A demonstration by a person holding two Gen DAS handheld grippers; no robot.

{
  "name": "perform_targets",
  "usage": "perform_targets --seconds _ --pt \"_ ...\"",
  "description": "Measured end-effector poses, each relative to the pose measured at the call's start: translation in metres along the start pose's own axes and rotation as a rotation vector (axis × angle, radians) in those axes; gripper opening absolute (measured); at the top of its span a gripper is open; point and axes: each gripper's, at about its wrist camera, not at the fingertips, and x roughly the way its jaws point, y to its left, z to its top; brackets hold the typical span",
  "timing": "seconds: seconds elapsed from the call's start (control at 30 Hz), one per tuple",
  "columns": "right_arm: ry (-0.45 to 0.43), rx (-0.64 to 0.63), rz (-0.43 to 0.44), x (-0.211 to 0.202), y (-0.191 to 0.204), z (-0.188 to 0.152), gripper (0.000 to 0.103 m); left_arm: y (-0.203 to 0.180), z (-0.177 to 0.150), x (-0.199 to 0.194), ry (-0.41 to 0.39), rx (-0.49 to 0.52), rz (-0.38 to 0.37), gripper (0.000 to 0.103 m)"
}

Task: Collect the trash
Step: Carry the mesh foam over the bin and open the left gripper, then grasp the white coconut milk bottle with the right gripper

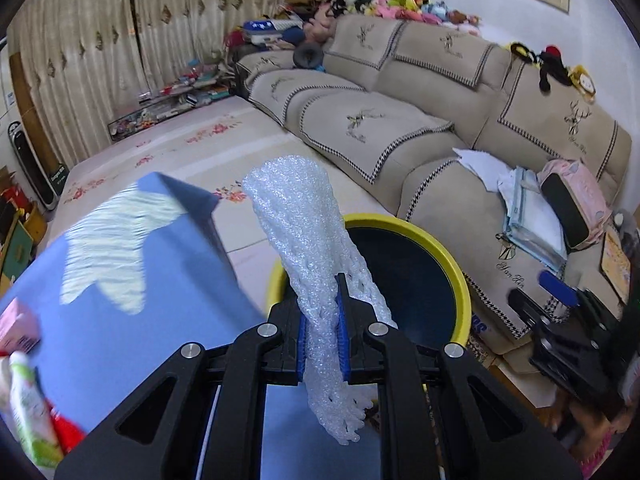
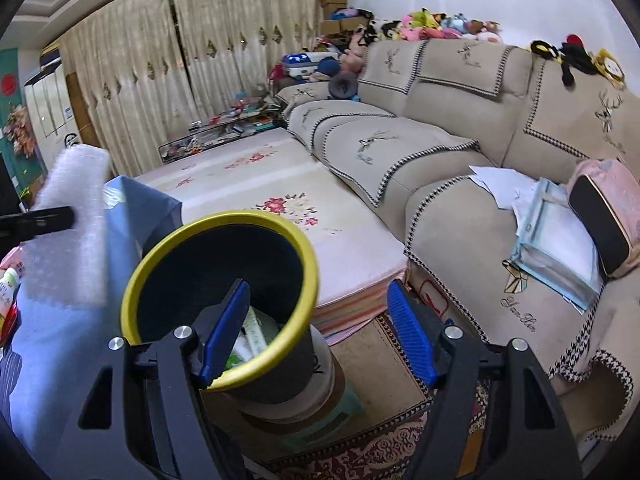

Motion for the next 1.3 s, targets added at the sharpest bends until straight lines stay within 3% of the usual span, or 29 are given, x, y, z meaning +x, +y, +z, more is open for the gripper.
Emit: perform_targets --seconds 0.13,0.23,0.3,0.33,0.5,0.63,0.7,0.83,1.03,1.3 --pt "0.007 0.018 -0.005 0.004 -0.01 -0.003 0.067 -0.016 0.006 0.042 0.051 0.004 -0.011 0.014" --pt "0.011 0.025 -0.006 0.004 -0.013 -0.005 0.067 -0.024 0.009 0.071 0.08 0.004 -0.003 0.026" --pt "0.012 0.032 -0.007 0.004 -0.016 -0.005 0.068 -0.027 0.011 0.082 0.087 -0.001 0.014 0.047" --pt "0.012 0.035 -0.008 0.003 -0.017 -0.006 0.068 -0.028 0.012 0.087 0.089 -0.005 0.017 0.051" --pt "0.005 0.036 -0.008 -0.002 -0.016 -0.005 0.068 -0.022 0.009 0.089 0.096 -0.035 0.002 0.057" --pt "0.01 0.033 -0.005 -0.003 -0.015 -0.006 0.068 -0.007 -0.001 0.047 0.036 -0.079 -0.035 0.06" --pt "0.018 0.025 0.001 -0.003 -0.01 -0.007 0.068 0.005 -0.008 0.016 -0.009 -0.094 -0.039 0.07" --pt "0.023 -0.01 0.035 -0.006 0.015 -0.005 0.068 0.035 -0.035 -0.055 -0.125 -0.119 0.003 0.08" --pt "0.017 -0.079 0.148 -0.017 0.069 0.007 0.069 0.112 -0.092 -0.155 -0.26 -0.224 0.153 0.083" --pt "-0.002 -0.246 0.367 -0.044 0.194 0.025 0.071 0.232 -0.183 -0.253 -0.37 -0.402 0.502 0.086"
